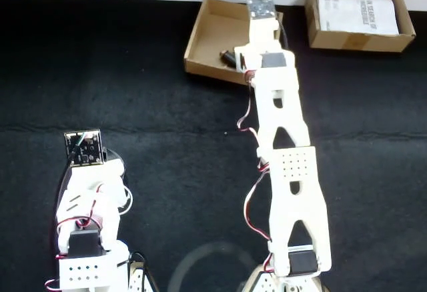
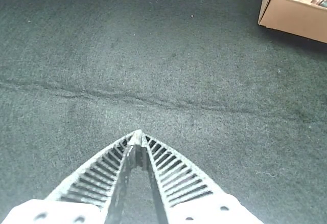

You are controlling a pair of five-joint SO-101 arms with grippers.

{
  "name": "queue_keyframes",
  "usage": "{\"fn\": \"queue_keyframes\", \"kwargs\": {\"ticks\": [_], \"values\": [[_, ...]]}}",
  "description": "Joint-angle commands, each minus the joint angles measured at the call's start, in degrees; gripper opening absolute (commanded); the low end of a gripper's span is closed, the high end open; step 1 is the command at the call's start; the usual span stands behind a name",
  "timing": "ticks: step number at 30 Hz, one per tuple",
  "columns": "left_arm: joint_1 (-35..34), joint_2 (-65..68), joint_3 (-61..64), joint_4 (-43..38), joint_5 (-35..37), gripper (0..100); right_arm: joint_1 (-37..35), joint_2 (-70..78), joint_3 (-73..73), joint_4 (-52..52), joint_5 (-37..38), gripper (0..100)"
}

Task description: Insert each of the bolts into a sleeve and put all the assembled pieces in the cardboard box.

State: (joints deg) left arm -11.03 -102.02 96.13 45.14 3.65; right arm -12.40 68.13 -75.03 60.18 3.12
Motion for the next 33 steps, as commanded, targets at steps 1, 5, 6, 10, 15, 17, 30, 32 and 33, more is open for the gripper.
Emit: {"fn": "queue_keyframes", "kwargs": {"ticks": [1,5,6,10,15,17,30,32,33], "values": [[-0.7,-0.1,1.0,-1.0,0.0,1,0.7,-3.1,-8.5,7.0,0.4,19.3],[-0.7,0.7,1.1,-1.1,0.0,1,0.4,-5.9,-19.2,17.9,0.4,19.3],[-0.7,1.7,1.1,-1.3,0.0,1,0.3,-6.6,-21.8,20.6,0.4,19.3],[-0.8,8.2,1.5,-7.6,-0.3,1,0.5,-12.3,-26.7,31.3,0.4,19.3],[-1.0,16.8,1.5,-15.1,-0.3,1,0.7,-22.8,-26.2,40.9,0.4,19.2],[-2.2,19.0,1.5,-17.3,-0.3,1,2.1,-27.7,-26.2,40.9,0.3,19.2],[-2.3,23.7,1.5,-20.7,-0.2,1,2.9,-67.7,-6.3,41.1,0.2,19.1],[-2.3,23.7,1.5,-20.5,-0.2,1,2.9,-77.7,5.7,41.1,0.2,19.1],[-2.2,23.7,1.5,-20.5,-0.2,1,2.9,-82.9,12.1,41.1,0.2,19.1]]}}
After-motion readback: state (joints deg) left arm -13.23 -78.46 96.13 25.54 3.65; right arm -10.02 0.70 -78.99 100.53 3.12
